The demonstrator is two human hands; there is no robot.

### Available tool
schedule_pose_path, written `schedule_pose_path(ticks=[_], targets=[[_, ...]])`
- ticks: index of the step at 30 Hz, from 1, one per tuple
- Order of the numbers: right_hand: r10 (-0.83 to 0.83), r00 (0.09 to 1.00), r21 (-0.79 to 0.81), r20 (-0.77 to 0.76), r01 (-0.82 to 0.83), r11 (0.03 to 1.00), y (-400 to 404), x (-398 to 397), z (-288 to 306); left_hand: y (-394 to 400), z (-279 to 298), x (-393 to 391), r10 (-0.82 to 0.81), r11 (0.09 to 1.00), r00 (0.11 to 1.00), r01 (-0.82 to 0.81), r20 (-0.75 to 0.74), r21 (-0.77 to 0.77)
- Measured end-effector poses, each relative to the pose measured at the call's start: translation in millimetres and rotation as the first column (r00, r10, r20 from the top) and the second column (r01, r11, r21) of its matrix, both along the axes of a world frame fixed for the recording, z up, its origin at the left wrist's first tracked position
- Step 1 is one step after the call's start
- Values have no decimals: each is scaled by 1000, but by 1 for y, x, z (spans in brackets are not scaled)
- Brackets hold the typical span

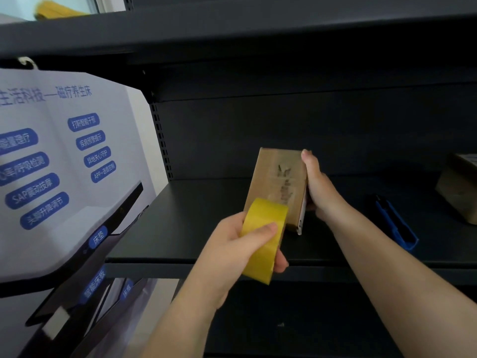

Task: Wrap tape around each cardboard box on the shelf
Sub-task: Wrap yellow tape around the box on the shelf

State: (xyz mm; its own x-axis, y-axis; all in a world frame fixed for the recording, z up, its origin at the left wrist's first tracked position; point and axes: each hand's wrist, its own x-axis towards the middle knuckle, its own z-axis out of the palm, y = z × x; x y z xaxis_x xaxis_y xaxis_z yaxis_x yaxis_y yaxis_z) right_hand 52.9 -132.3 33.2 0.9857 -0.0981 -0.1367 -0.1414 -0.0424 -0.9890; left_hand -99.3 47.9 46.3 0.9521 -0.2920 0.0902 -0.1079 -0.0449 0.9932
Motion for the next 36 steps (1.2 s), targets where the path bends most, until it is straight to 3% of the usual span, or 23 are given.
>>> schedule_pose_path(ticks=[5,8,12,18,20,22,24,26,27,29,31,33,36], targets=[[13,999,78,-46,-10,997,0,10,-2,-3,-1,0,18,999,996,-22,84,48],[33,994,155,-102,-17,988,-6,13,-4,-7,-4,-3,62,998,998,-62,-6,-14],[42,988,136,-148,-22,990,-13,21,-8,-12,-15,-1,74,996,992,-79,-102,-43],[-109,977,-237,-181,64,969,-17,27,-16,-11,-18,4,50,996,994,-57,-94,-68],[-171,982,-465,-82,115,878,-21,30,-14,-9,-18,4,46,996,994,-53,-96,-66],[-182,974,-589,137,228,775,-26,28,-13,-7,-18,4,47,997,994,-54,-95,-63],[-88,888,-534,451,348,770,-31,14,-9,-5,-19,4,46,997,995,-52,-91,-56],[167,709,-505,685,298,810,-32,-14,-5,-2,-21,4,44,997,995,-48,-86,-54],[336,620,-579,709,241,779,-32,-30,-4,-1,-21,4,39,997,995,-44,-90,-58],[603,511,-761,613,175,625,-32,-52,-7,2,-21,3,22,997,995,-29,-98,-71],[647,557,-820,521,116,560,-30,-58,-11,2,-21,3,18,997,996,-24,-84,-77],[522,685,-751,508,56,658,-22,-55,-10,-1,-18,6,45,996,998,-48,-41,-78],[399,754,-700,523,112,706,-10,-42,-2,-8,-14,18,74,994,997,-76,-29,-73]])
